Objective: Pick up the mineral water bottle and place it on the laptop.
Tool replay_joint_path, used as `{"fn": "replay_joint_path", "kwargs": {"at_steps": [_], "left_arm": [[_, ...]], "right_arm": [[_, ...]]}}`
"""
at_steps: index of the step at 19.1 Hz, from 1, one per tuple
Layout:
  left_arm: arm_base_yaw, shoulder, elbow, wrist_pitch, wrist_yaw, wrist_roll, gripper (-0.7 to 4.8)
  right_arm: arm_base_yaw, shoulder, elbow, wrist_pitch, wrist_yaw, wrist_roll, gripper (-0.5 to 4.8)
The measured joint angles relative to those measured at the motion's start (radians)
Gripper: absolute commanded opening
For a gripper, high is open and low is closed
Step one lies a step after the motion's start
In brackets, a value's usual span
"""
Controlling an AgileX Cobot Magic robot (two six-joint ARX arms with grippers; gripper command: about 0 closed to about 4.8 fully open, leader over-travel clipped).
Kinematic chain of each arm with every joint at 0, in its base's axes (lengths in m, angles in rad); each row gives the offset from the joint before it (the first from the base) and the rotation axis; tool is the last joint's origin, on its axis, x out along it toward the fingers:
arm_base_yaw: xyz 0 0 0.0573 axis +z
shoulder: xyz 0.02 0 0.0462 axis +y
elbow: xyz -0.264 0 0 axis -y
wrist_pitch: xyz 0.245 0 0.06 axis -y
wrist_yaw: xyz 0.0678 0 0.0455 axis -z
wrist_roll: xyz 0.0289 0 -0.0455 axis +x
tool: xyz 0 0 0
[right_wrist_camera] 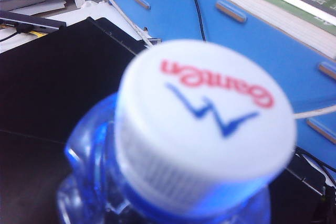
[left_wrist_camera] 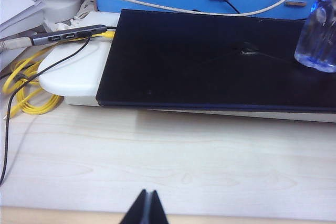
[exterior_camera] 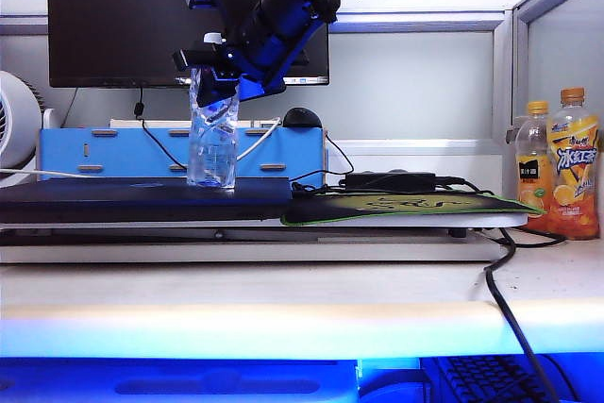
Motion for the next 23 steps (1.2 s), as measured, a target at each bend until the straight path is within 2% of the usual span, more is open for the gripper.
{"fn": "replay_joint_path", "kwargs": {"at_steps": [1,2,10,13,14,15,16,19,21,23], "left_arm": [[0.000,0.000,0.000,0.000,0.000,0.000,-0.02],[0.000,0.000,0.000,0.000,0.000,0.000,-0.02],[0.000,0.000,0.000,0.000,0.000,0.000,-0.02],[0.000,0.000,0.000,0.000,0.000,0.000,-0.02],[0.000,0.000,0.000,0.000,0.000,0.000,-0.02],[0.000,0.000,0.000,0.000,0.000,0.000,-0.02],[0.000,0.000,0.000,0.000,0.000,0.000,-0.02],[0.000,0.000,0.000,0.000,0.000,0.000,-0.02],[0.000,0.000,0.000,0.000,0.000,0.000,-0.02],[0.000,0.000,0.000,0.000,0.000,0.000,-0.02]], "right_arm": [[0.000,0.000,0.000,0.000,0.000,-0.003,4.49],[0.001,0.000,0.000,0.005,-0.001,-0.003,4.74],[0.004,-0.042,0.006,0.093,-0.002,-0.004,4.79],[0.005,-0.083,0.079,0.108,0.000,-0.004,4.70],[0.005,-0.095,0.102,0.089,0.000,-0.004,3.96],[0.005,-0.117,0.117,0.081,0.004,-0.003,1.79],[0.006,-0.158,0.143,0.073,0.047,-0.004,-0.13],[0.006,-0.314,0.209,0.075,0.169,-0.079,-0.01],[0.007,-0.428,0.227,0.055,0.203,-0.085,-0.01],[0.007,-0.590,0.233,-0.043,0.229,-0.132,-0.01]]}}
